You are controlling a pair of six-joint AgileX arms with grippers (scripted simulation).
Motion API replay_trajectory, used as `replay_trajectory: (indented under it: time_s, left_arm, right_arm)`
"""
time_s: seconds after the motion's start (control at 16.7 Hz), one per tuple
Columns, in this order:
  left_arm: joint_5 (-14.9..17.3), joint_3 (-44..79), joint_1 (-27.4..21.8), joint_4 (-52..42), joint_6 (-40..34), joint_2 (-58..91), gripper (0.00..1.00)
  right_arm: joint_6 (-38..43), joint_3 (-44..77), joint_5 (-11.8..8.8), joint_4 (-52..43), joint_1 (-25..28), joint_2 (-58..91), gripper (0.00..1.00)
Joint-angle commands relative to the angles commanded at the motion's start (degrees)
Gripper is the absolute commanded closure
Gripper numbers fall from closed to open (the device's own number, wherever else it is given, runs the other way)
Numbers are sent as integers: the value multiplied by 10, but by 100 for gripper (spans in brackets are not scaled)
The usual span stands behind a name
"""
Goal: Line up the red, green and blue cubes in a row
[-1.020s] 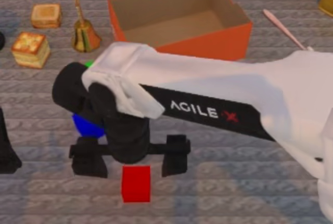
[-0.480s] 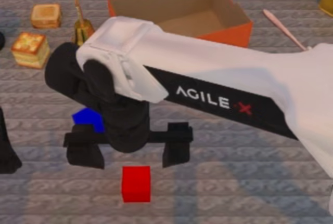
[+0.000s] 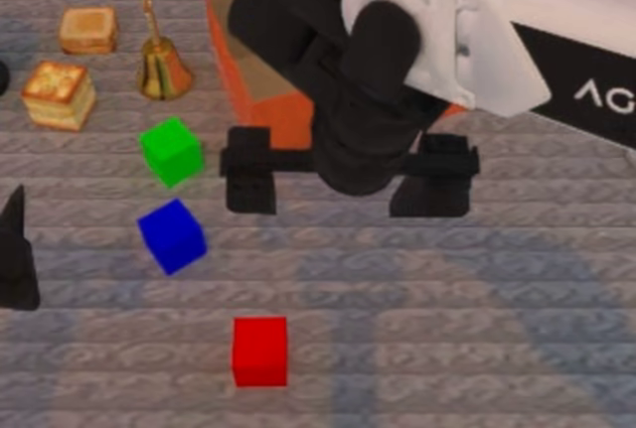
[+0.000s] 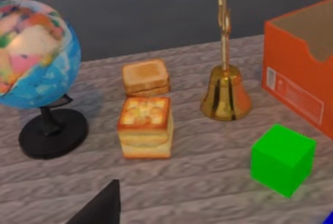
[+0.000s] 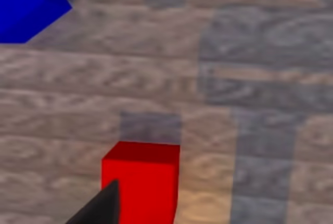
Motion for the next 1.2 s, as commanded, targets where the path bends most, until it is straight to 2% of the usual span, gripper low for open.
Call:
replay_trajectory:
  time_s: [0.3, 0.54, 0.72, 0.9, 1.2]
  left_arm:
    - [20, 233, -47, -212, 75, 290, 0]
    - [31, 435, -78, -394, 138, 575, 0]
    - [32, 589, -93, -510, 183, 784, 0]
    - [25, 742, -100, -591, 223, 961, 0]
    - [3, 963, -99, -642, 277, 1143, 0]
  right_arm:
    - [-122, -229, 31, 135, -117, -288, 0]
    - [-233, -456, 36, 263, -227, -548, 0]
    - [-311, -624, 27, 360, -307, -724, 0]
    - [-376, -764, 7, 451, -374, -862, 0]
    - [-453, -933, -37, 585, -457, -1024, 0]
